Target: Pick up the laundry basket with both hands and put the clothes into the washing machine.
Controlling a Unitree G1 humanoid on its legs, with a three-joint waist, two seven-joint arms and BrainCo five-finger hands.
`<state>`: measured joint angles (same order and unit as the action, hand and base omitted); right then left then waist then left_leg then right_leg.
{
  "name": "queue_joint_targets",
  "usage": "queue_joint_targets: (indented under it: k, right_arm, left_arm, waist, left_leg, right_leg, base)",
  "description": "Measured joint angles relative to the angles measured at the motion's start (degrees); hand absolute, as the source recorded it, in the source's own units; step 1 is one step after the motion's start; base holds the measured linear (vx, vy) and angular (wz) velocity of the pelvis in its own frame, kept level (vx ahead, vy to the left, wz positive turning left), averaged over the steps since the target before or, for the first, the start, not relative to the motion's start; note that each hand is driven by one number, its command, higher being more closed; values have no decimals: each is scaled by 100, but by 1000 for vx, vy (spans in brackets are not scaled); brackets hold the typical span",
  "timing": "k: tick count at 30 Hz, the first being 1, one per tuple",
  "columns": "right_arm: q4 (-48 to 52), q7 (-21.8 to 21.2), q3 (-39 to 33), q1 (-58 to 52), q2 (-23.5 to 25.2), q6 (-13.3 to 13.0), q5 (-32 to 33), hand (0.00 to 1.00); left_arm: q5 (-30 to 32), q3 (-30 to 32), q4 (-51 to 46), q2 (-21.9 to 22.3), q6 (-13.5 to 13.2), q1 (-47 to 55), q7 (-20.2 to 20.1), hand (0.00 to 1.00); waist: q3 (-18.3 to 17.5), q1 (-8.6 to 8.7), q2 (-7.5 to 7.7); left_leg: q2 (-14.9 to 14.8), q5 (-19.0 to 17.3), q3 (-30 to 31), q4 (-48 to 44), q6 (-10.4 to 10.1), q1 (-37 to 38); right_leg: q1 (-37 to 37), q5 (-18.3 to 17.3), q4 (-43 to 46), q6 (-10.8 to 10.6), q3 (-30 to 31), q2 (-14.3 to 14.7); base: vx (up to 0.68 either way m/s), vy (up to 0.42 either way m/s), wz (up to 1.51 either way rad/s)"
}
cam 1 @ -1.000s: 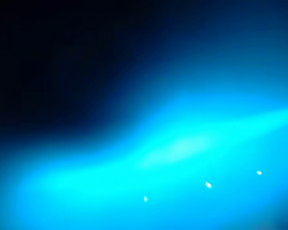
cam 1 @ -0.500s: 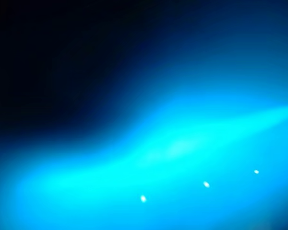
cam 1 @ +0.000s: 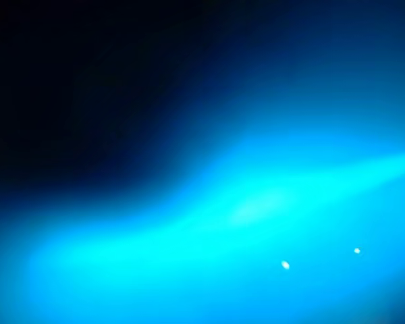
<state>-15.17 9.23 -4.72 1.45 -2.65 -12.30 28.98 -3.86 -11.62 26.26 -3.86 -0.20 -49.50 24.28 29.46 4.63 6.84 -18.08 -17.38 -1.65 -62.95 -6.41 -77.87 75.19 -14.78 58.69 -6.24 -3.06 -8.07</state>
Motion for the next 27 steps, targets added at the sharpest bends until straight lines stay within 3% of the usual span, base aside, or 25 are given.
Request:
queue_joint_targets:
  k: [6,9,14,18,22,25,27]
  right_arm:
    - [82,203,-107,-23,-11,-35,-21,0]
    - [84,227,-118,-51,-45,-47,-22,0]
    - [58,273,-126,-76,-196,-30,-155,0]
    - [-320,269,-126,-158,-236,80,-248,0]
    - [-879,206,-182,-362,-171,182,-308,0]
    - [-1484,131,-189,-383,-164,289,-369,0]
    - [-1602,123,-215,-477,-128,321,-371,0]
  left_arm:
    - [-345,-499,-1441,420,-232,1723,-137,0]
    - [-479,-641,-1858,486,-361,2123,-219,0]
    - [-607,-711,-2127,476,-600,2504,-406,0]
    - [-620,-735,-2205,334,-642,3099,-625,0]
    - [-730,-762,-2170,195,-755,3752,-986,0]
    - [-716,-678,-1322,186,-721,3863,-1311,0]
    - [-716,-573,-1043,192,-702,3958,-1375,0]
  waist:
    - [48,-177,-100]
    - [55,-276,-109]
    - [182,-370,-250]
    - [194,-448,-271]
    - [184,-564,-289]
    - [114,-603,-376]
    - [13,-605,-385]
  left_leg:
    - [140,82,187,11,-72,32]
    - [148,109,192,31,-86,78]
    - [280,321,182,331,-45,411]
    - [376,466,67,834,-47,1192]
    - [542,724,-188,1808,-83,2595]
    - [601,995,-390,2725,-104,3834]
    - [654,1084,-482,3037,-114,4206]
  right_leg:
    - [-15,-185,287,63,-100,-82]
    - [-25,-222,340,116,-104,-88]
    - [-352,-214,203,152,-189,-207]
    - [-1050,-194,-104,185,-243,-299]
    - [-2258,-157,-711,211,-282,-400]
    - [-3333,9,-1397,227,-380,-407]
    - [-3603,26,-1549,222,-381,-409]
  base:
    - [19,-21,16]
    - [15,-17,6]
    - [21,-15,20]
    - [54,-39,24]
    - [79,-89,24]
    - [93,-64,5]
    - [66,-51,3]
